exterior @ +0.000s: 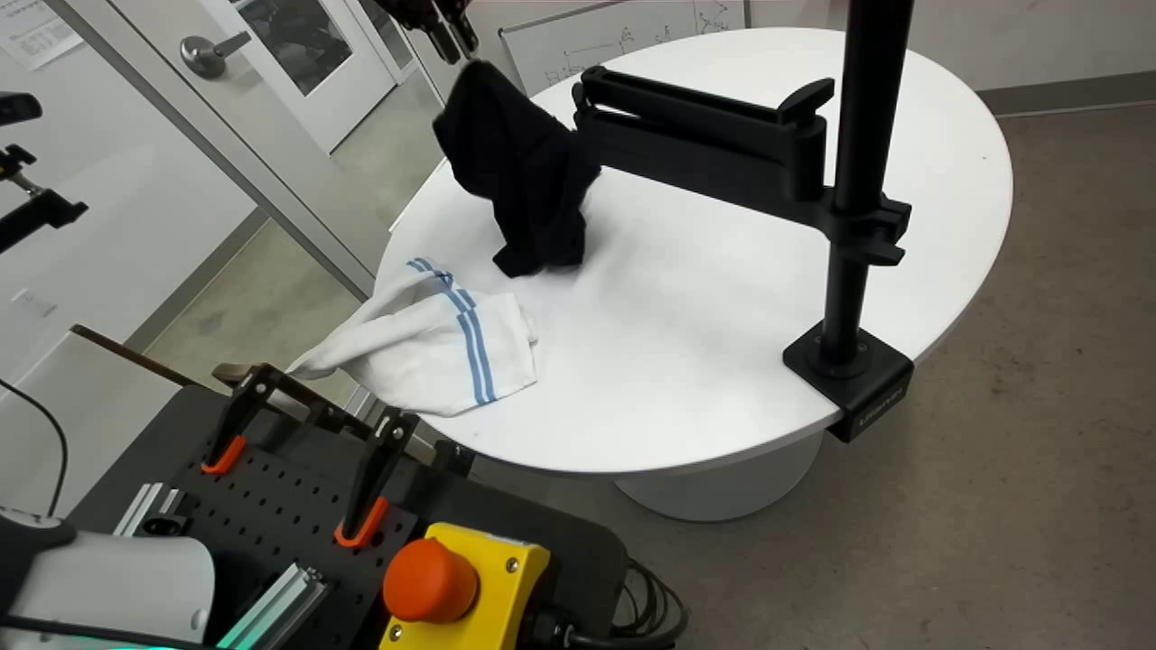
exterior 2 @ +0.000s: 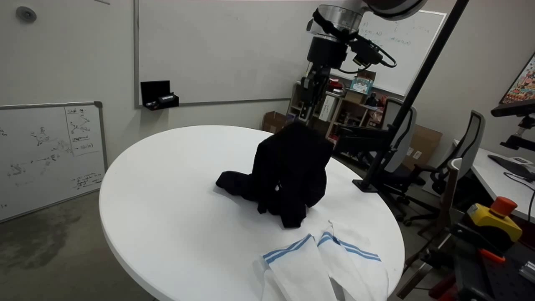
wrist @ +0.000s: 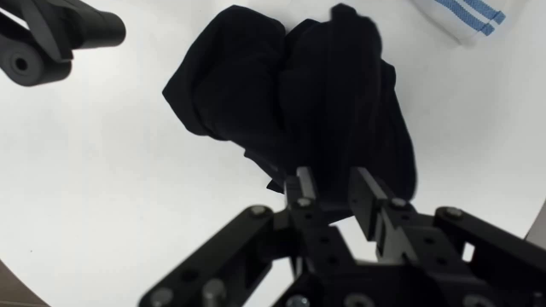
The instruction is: Drop the black t-shirt from the stand onto the table
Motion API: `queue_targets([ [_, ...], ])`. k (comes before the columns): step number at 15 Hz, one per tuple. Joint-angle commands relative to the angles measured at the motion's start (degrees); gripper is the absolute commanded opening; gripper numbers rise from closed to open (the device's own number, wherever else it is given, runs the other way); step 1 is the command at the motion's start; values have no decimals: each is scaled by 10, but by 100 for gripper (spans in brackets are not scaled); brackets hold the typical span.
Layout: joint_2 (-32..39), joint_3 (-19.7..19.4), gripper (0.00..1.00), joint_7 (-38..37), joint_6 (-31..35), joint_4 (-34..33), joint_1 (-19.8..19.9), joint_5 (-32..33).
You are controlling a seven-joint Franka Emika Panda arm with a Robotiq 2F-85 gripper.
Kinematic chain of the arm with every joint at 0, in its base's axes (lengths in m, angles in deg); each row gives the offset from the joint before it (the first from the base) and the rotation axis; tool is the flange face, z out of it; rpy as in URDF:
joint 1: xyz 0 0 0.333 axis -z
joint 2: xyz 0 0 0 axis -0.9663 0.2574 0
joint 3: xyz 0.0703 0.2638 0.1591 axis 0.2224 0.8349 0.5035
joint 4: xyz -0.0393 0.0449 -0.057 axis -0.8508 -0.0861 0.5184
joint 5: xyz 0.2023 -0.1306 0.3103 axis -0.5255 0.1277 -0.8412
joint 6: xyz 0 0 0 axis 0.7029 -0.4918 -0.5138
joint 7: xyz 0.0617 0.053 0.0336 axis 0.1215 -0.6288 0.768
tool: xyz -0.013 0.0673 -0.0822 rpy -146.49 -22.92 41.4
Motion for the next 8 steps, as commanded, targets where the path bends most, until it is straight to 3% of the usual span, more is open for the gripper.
queue_targets([
  [1, -1, -4, 59, -13, 8, 9, -8, 21],
  [6, -16, 0, 95, 3, 2, 20, 3, 0],
  [8, -30, 1, 100, 7, 9, 30, 6, -3],
])
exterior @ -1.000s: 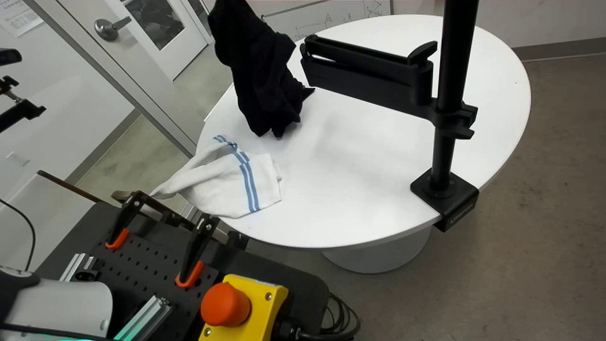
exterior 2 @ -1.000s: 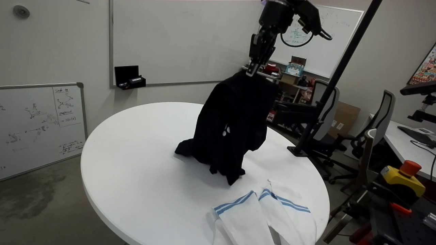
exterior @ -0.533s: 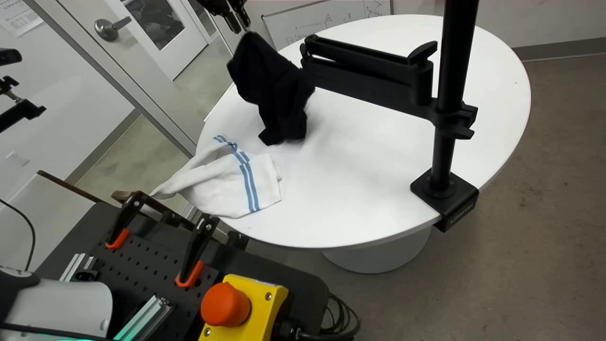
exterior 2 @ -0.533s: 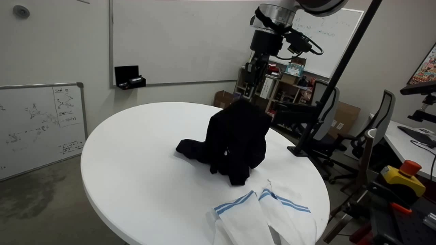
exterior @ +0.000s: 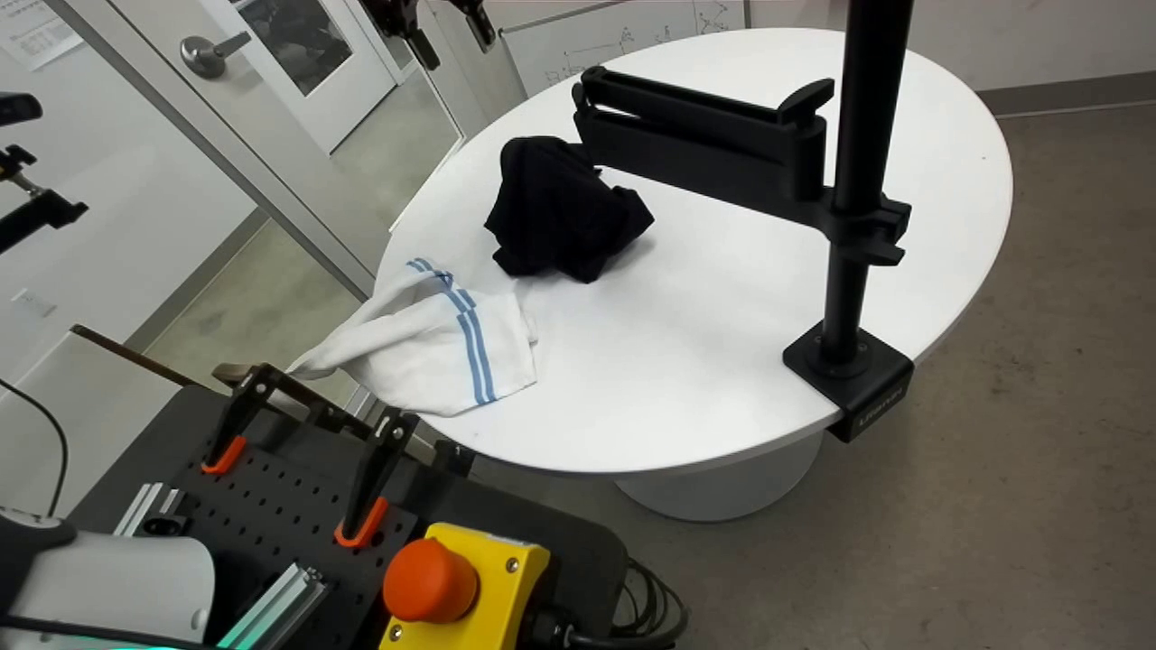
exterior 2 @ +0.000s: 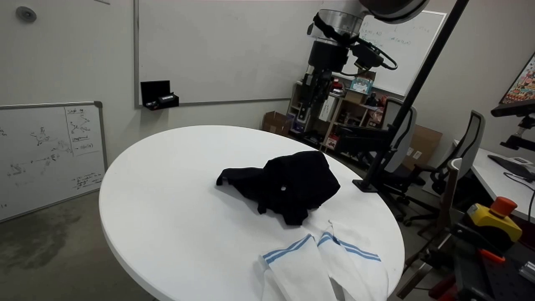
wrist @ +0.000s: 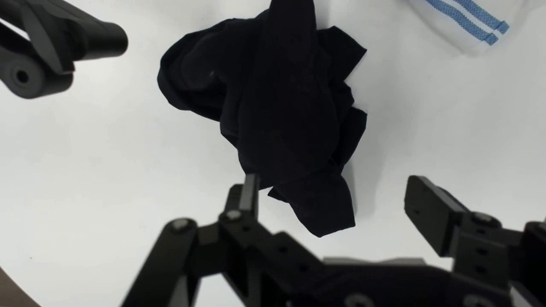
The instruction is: Drop the black t-shirt from the stand onto the table
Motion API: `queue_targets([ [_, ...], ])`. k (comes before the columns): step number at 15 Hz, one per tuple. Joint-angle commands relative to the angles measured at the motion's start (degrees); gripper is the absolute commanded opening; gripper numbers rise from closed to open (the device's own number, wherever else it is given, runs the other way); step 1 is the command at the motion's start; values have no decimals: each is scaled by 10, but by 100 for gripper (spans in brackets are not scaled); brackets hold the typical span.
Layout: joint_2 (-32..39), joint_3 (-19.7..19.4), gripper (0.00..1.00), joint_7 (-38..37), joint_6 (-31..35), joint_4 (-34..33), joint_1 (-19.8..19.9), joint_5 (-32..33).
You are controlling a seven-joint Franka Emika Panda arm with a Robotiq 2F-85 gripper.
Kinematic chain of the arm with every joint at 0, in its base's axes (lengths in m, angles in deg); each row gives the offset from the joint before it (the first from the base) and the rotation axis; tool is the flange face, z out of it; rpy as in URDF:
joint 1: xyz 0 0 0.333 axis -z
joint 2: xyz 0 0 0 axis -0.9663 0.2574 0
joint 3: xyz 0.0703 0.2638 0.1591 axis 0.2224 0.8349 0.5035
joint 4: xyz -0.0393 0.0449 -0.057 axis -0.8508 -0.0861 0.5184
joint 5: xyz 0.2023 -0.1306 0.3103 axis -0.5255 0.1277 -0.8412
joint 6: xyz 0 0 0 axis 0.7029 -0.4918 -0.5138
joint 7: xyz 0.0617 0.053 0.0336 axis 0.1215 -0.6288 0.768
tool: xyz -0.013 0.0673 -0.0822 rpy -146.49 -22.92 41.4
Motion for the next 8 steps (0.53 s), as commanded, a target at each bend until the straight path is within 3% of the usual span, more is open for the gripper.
queue_targets([
  [1, -39, 2, 100, 13, 13, 30, 7, -9],
  [5, -94, 3, 100, 23, 36, 67, 11, -16],
  [6, -54, -1, 100, 6, 17, 31, 5, -3],
  [8, -76, -1, 100, 8, 19, 45, 6, -3],
])
